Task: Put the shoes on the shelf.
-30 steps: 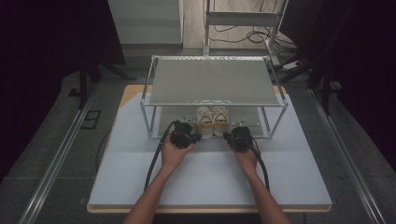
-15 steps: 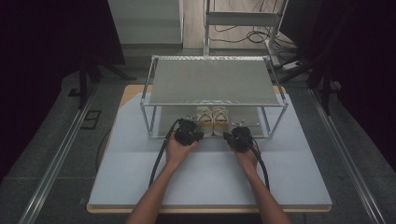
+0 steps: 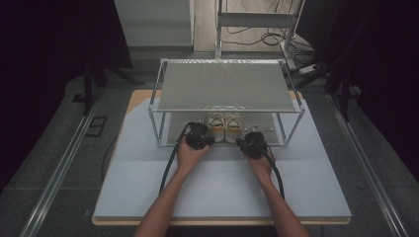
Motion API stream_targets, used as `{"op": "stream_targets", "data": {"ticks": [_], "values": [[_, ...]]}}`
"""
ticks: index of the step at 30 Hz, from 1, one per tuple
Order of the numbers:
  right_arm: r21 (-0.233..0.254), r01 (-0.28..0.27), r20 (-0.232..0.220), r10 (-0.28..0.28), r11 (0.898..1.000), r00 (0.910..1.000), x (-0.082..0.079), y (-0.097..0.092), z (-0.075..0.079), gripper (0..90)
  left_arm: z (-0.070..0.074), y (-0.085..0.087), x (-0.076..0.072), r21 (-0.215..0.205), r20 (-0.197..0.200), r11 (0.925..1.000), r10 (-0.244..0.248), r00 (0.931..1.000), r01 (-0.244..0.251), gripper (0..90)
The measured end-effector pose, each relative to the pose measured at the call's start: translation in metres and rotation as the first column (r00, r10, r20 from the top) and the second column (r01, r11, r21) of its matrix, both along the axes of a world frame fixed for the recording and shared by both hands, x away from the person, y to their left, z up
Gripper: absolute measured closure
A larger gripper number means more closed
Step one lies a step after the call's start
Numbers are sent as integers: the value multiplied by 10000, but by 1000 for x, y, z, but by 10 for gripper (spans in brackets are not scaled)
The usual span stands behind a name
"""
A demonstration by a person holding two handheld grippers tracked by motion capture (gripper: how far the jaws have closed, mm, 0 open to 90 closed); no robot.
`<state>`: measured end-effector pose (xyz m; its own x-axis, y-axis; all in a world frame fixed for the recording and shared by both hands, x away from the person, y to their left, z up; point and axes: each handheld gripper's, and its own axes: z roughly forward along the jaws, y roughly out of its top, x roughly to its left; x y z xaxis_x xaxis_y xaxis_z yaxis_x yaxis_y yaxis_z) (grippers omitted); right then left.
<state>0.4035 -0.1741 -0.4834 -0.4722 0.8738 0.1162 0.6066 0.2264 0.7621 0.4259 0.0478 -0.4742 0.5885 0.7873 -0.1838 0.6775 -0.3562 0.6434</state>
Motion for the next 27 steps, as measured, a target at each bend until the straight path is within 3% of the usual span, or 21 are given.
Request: {"op": "stream_targets", "data": {"ticks": [7, 11, 16, 18, 19, 22, 25, 27], "values": [[37, 295, 89, -295, 9996, 9995, 11, 2, -6, 899, -1, 1, 1, -109, -62, 9999, -42, 10000, 41, 896], [81, 302, 133, -304, 9995, 9995, 11, 4, -7, 899, -1, 1, 1, -228, -79, 9997, 24, 10000, -26, 897], [74, 256, 188, -258, 9996, 9995, 10, 3, -7, 893, 1, 1, -2, -74, 59, 10000, -25, 10000, 25, 869], [115, 237, 227, -239, 9997, 9995, 6, 2, -5, 892, 4, 2, -8, -536, 34, 9980, 351, 9994, -348, 859], [159, 174, 290, -179, 9997, 9994, 3, 1, -4, 892, 7, 6, -10, -474, 357, 9988, 114, 9993, -97, 857], [332, 17, 467, -33, 9994, 9989, -5, -5, -1, 891, 14, 13, -20, -616, 748, 9980, -90, 9972, 136, 847], [523, -205, 685, 169, 9984, 9975, -15, -10, 3, 888, 17, 17, -35, -975, 661, 9950, 293, 9974, -227, 853], [528, -361, 765, 320, 9980, 9966, -21, -13, 4, 884, 18, 23, -43, -996, 833, 9949, 229, 9963, -145, 858]]}}
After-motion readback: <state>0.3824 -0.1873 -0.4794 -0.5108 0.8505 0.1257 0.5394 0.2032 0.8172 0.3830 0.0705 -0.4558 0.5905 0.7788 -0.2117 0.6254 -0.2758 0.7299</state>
